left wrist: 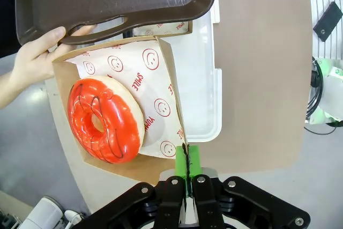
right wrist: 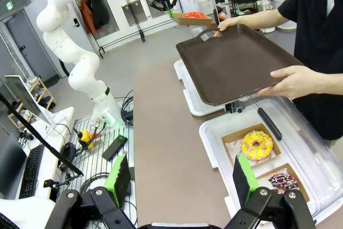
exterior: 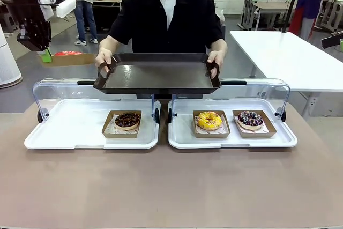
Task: Provide the desired donut to the person.
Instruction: Place the picked Paper togo box onto the Handle tray extended by the person.
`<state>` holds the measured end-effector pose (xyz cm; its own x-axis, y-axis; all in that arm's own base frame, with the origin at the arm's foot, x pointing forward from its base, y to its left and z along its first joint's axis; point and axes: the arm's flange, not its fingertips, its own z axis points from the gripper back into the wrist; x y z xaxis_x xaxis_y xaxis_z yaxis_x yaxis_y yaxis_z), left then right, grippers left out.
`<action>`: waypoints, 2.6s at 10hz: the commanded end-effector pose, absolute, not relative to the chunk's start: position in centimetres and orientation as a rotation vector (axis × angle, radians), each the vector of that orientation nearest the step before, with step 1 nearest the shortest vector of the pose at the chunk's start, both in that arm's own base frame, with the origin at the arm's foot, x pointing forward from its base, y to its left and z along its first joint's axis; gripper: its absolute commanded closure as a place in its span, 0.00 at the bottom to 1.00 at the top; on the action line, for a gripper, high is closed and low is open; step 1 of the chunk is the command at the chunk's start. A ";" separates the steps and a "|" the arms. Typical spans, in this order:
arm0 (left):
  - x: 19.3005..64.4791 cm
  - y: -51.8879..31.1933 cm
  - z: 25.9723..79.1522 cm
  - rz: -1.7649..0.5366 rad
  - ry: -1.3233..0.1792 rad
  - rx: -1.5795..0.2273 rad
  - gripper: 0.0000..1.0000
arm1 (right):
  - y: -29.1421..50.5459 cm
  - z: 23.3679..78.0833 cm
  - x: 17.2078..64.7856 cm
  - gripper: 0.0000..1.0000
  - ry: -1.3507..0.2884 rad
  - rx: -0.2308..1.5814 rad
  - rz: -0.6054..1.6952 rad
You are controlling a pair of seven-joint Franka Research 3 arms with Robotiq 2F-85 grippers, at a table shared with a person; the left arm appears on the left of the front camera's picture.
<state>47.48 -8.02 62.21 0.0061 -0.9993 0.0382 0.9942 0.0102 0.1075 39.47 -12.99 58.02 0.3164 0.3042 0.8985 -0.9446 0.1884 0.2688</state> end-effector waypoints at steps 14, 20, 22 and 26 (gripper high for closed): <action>51.5 -23.2 63.3 -1.684 -0.133 0.255 0.99 | -12.8 58.2 39.5 0.00 -0.826 1.000 1.033; 52.3 -22.8 58.2 -1.639 -0.073 0.108 0.99 | -12.8 58.2 39.5 0.00 -0.826 1.000 1.033; 53.0 -22.9 57.3 -1.658 -0.066 0.043 0.99 | -12.8 58.2 39.5 0.00 -0.826 1.000 1.033; 54.3 -22.8 56.3 -1.654 -0.037 -0.044 0.99 | -12.8 58.2 39.5 0.00 -0.826 1.000 1.033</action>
<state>53.72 -22.97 55.87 -0.0674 -0.9972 0.0338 0.9974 -0.0665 0.0280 39.47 -12.97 58.04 0.3162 0.3048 0.8984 -0.9446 0.1886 0.2685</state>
